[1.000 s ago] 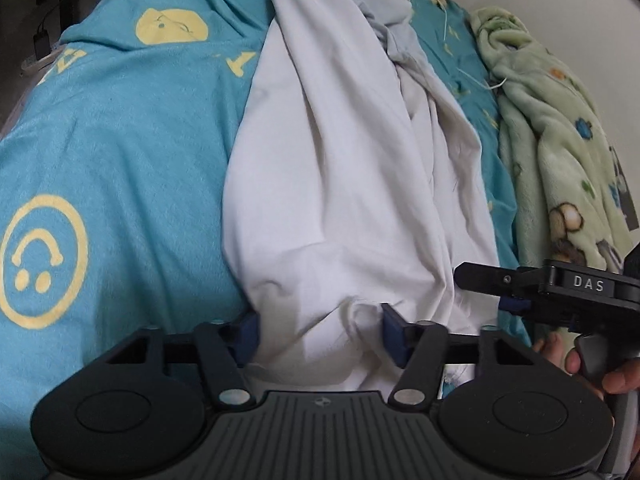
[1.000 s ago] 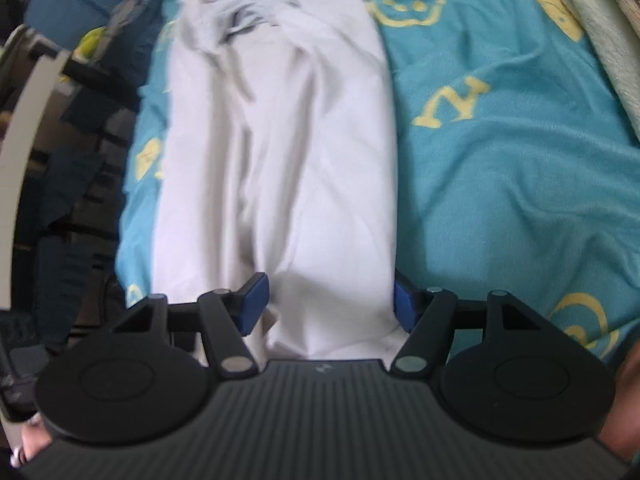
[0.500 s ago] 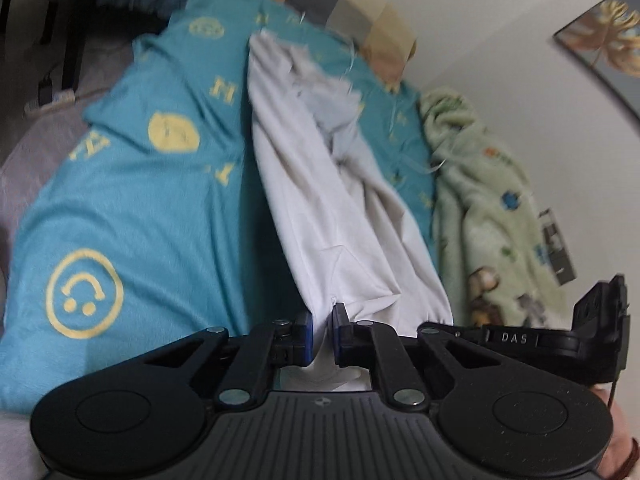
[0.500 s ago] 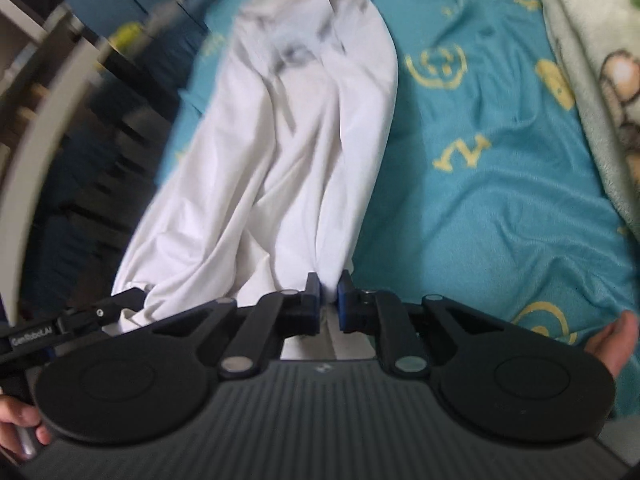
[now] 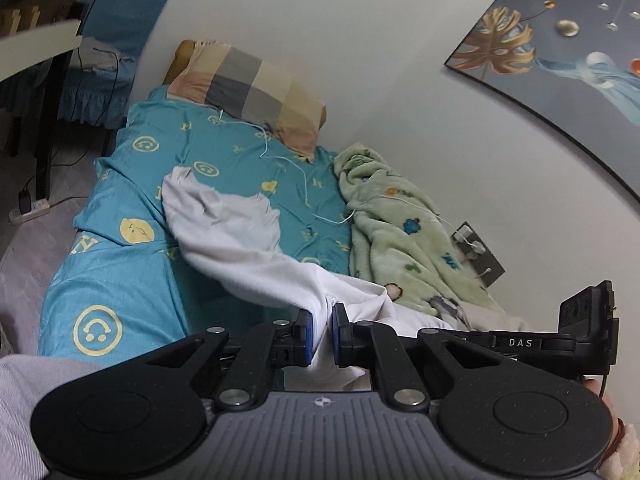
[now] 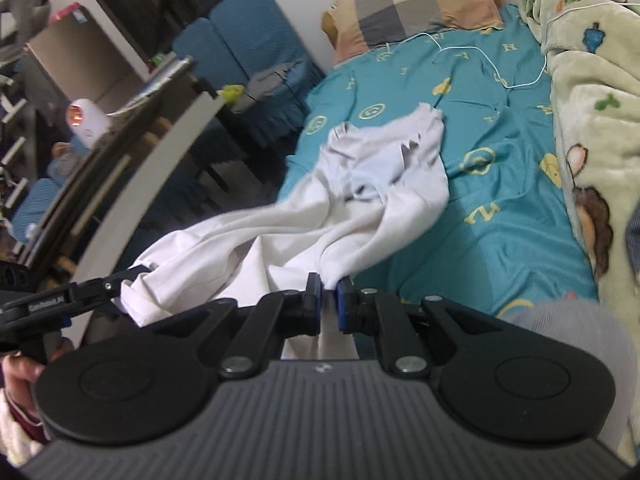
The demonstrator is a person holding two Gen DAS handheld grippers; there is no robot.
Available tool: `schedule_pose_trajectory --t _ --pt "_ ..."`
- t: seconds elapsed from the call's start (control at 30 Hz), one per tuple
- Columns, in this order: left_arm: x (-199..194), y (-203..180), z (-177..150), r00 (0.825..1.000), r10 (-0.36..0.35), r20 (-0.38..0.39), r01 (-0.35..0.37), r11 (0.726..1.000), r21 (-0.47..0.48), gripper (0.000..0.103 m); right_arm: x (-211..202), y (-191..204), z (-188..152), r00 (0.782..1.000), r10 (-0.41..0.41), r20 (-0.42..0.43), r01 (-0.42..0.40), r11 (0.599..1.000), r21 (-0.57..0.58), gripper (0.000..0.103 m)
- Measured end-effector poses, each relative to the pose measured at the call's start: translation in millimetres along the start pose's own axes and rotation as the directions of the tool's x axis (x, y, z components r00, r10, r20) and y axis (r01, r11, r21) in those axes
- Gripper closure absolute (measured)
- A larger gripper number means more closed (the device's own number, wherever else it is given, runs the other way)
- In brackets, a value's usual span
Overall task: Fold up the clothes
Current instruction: 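Grasp the hem with both grippers and fold it toward the collar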
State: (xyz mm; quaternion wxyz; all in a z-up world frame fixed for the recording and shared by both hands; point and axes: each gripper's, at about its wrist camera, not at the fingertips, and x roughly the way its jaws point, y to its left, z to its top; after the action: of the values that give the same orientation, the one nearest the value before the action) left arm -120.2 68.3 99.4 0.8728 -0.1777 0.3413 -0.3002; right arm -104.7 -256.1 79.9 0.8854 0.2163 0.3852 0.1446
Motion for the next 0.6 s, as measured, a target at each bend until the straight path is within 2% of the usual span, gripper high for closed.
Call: schedule_pose_trajectory --t 0.1,0.27,0.43,0.6 --pt "7.4 -0.7 2.5 1.000 0.022 0.018 -0.022 1.000 0.004 0.093 1.8 -1.4 0.5 1.000 0.002 0.010 -0.002 1.000 0.004 0.092" --pt "59.7 16.6 36.5 0.995 0.080 0.052 -0.081 0.997 0.009 0.093 43.5 -16.1 40.7 0.999 -0.012 0.044 0.011 0.999 0.036 0.092" --pt "146.4 58.4 79.6 0.988 0.132 0.075 -0.130 0.991 -0.022 0.092 105.8 -37.9 87.3 0.997 -0.047 0.062 0.044 0.998 0.055 0.092" --pt "241.1 105.4 110.8 0.982 0.181 0.056 -0.180 0.983 -0.031 0.092 185.5 -71.1 130.8 0.994 -0.095 0.052 0.091 0.994 0.068 0.092"
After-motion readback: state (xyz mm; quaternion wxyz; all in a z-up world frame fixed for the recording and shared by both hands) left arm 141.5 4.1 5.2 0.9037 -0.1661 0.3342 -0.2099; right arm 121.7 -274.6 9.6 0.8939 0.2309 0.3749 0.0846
